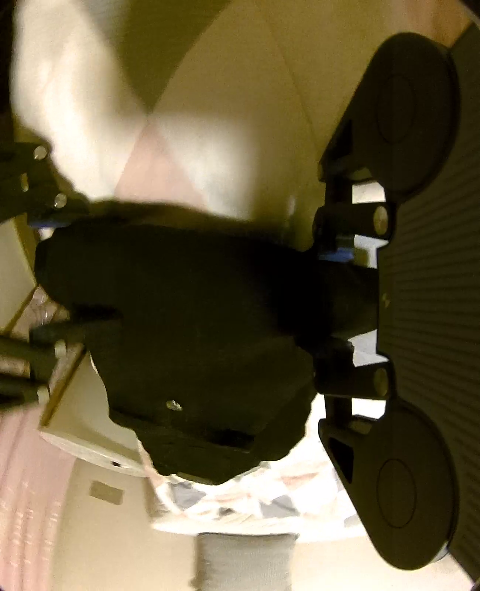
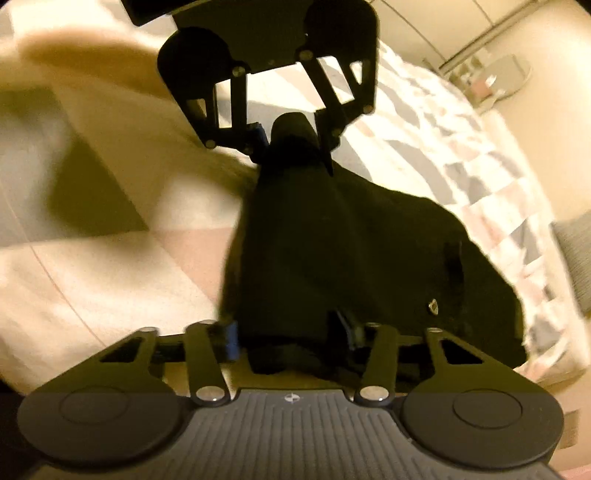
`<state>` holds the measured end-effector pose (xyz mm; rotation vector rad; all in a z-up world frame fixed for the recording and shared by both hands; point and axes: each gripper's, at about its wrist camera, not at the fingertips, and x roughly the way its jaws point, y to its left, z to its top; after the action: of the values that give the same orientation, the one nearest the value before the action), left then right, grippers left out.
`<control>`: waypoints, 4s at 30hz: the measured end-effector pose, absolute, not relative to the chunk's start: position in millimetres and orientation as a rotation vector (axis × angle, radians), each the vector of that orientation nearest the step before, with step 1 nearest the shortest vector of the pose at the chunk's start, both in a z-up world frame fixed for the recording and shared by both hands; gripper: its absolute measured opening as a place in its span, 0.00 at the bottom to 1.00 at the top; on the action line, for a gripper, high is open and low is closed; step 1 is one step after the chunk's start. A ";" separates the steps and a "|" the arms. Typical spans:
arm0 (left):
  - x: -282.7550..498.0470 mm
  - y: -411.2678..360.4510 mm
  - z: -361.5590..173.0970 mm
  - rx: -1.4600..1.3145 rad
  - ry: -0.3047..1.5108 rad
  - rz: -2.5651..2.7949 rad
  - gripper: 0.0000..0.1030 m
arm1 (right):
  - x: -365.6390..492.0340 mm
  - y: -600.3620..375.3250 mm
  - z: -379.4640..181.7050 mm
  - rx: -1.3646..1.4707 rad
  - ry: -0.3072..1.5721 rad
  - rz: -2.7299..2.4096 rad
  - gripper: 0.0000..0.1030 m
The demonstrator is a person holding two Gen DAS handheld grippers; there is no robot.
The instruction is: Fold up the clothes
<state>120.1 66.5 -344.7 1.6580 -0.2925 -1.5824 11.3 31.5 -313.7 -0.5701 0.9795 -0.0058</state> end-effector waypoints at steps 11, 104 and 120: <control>160.0 -26.8 -187.1 1.160 0.283 -1.540 0.20 | 26.5 -147.3 -183.4 0.263 0.895 0.103 0.21; 274.1 -289.7 -252.5 0.134 1.141 -0.296 0.22 | 265.0 -575.5 -275.0 0.334 1.092 0.147 0.29; 239.3 -290.0 -257.9 0.170 1.250 -0.287 0.22 | 209.7 -550.6 -261.3 0.235 1.146 0.139 0.30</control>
<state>239.3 -290.0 -257.9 0.1701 1.2496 -0.2874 209.7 -550.6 -261.3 0.2351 1.1457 0.1391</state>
